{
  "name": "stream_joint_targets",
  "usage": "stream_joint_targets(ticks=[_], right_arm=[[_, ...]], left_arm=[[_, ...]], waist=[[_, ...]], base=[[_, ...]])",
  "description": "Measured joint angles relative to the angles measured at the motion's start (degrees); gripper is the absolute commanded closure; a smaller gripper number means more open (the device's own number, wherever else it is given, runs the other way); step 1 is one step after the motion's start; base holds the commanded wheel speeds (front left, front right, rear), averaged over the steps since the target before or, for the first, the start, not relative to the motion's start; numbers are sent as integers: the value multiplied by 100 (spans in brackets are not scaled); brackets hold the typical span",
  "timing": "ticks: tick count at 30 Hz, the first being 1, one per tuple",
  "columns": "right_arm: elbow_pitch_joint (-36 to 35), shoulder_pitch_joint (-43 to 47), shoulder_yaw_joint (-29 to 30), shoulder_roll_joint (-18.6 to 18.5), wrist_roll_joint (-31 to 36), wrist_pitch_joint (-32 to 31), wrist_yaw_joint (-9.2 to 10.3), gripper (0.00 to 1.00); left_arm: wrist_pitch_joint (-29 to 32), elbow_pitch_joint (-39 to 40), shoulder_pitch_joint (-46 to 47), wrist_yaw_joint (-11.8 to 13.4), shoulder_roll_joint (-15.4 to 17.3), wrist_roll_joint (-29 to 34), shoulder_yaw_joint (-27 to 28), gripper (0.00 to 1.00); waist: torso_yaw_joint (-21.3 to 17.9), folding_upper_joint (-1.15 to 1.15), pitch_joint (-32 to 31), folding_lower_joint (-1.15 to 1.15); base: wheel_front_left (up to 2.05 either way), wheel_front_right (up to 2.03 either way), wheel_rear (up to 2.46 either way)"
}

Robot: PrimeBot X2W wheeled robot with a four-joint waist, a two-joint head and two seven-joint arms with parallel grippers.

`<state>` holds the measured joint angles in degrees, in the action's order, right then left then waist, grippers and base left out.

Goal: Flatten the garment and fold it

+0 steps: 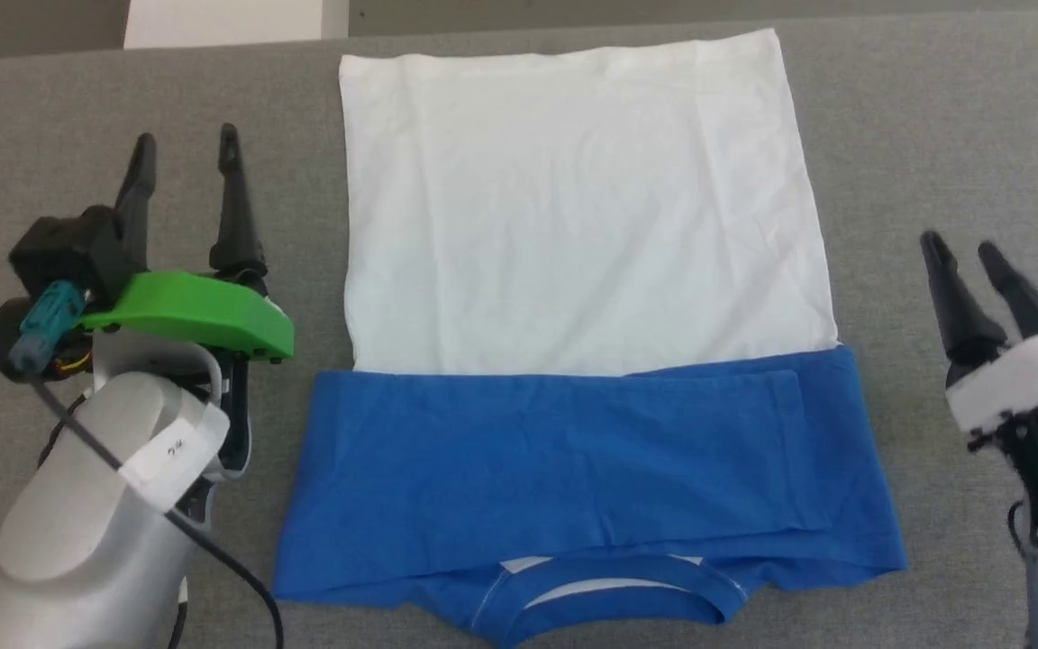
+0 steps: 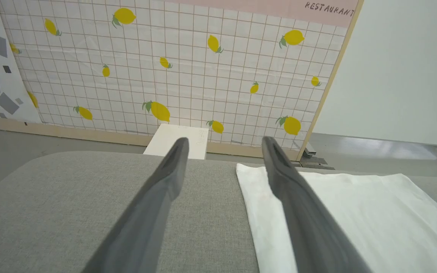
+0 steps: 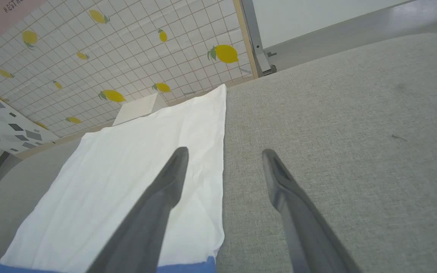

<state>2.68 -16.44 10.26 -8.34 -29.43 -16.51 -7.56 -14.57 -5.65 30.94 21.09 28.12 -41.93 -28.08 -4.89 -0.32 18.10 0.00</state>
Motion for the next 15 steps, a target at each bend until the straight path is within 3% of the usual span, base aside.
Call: stream_joint_targets(ticks=[4, 9, 15], right_arm=[[73, -529, 45, -218, -48, -311, 0, 0], [293, -1583, 38, -742, 29, -811, 0, 0], [742, -2961, -408, -1384, 360, -1540, 0, 0]], left_arm=[[-16, 404, -258, 14, -238, 381, 398, 0], [-21, 770, -343, -44, -530, 754, 648, 0], [-22, 984, -332, -171, -847, 1051, 770, 0]], waist=[[17, 0, 242, 0], [106, 0, 631, 1], [302, 0, 1156, 1]], base=[[0, 0, 0], [0, 0, 0], [0, 0, 0]])
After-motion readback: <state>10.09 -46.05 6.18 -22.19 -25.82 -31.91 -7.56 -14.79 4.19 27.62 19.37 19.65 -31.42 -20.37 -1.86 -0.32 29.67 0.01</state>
